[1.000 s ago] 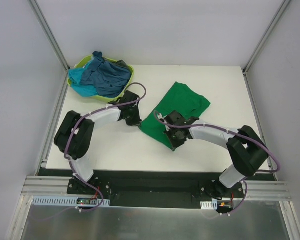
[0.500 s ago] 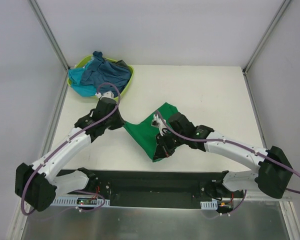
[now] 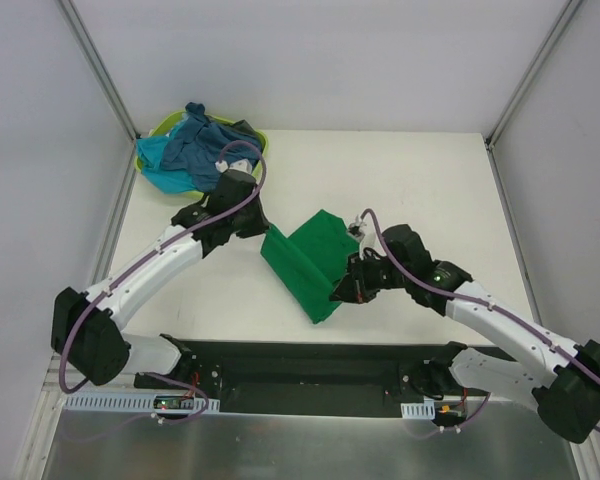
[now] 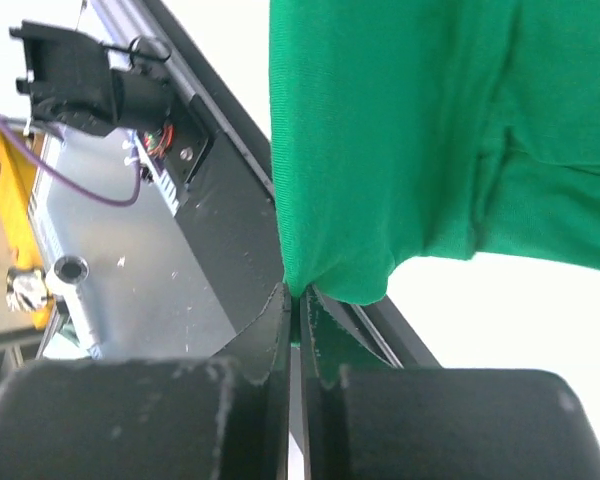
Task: Fold and stack the t-shirts
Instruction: Grab one side of the 2/3 rectangular tshirt with both arms, then fold the long partially folded tshirt into a neat square
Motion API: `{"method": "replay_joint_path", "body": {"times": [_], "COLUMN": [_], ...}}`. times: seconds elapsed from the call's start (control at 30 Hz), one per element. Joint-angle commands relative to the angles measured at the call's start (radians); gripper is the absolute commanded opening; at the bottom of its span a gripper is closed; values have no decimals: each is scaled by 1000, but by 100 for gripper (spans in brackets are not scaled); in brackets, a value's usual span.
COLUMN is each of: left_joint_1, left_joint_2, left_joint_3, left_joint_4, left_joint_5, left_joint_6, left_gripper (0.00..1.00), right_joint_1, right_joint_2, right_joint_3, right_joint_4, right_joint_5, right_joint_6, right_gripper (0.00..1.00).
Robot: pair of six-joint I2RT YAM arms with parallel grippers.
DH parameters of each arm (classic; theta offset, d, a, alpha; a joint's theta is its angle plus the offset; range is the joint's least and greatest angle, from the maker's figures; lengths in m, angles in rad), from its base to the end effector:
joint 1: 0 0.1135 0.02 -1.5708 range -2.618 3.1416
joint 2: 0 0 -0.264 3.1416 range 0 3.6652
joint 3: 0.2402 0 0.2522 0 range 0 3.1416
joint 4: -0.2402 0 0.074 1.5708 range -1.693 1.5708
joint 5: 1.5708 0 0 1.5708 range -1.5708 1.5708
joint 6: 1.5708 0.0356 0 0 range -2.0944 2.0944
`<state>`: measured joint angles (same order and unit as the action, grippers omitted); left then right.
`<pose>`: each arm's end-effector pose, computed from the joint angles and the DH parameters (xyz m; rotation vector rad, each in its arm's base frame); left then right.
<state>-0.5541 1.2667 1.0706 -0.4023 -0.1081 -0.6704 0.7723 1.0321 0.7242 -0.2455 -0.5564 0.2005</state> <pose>0.2429 -0.1458 0.3149 -0.1927 2.2163 -0.5770 0.1479 0.1704 0.2683 -0.9684 2.0367 1.1429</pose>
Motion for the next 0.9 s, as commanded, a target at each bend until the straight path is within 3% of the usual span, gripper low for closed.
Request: {"method": "replay_joint_path", "body": {"times": [0.0, 0.37, 0.87], "left_joint_1": [-12, -18, -18], "left_joint_2": [104, 374, 652], "left_joint_3": [120, 353, 551], "left_joint_4": [43, 48, 46], "left_joint_5": [-33, -42, -2], "left_joint_6": [46, 91, 146], "left_gripper": [0, 0, 0], "right_joint_1": [-76, -241, -412], "right_joint_2": [-82, -84, 88], "right_joint_3": [-23, -14, 4], "right_joint_4": [-73, -138, -104], "right_joint_5": [26, 133, 142], "right_joint_6": [8, -65, -121], "right_gripper": [1, 0, 1]}}
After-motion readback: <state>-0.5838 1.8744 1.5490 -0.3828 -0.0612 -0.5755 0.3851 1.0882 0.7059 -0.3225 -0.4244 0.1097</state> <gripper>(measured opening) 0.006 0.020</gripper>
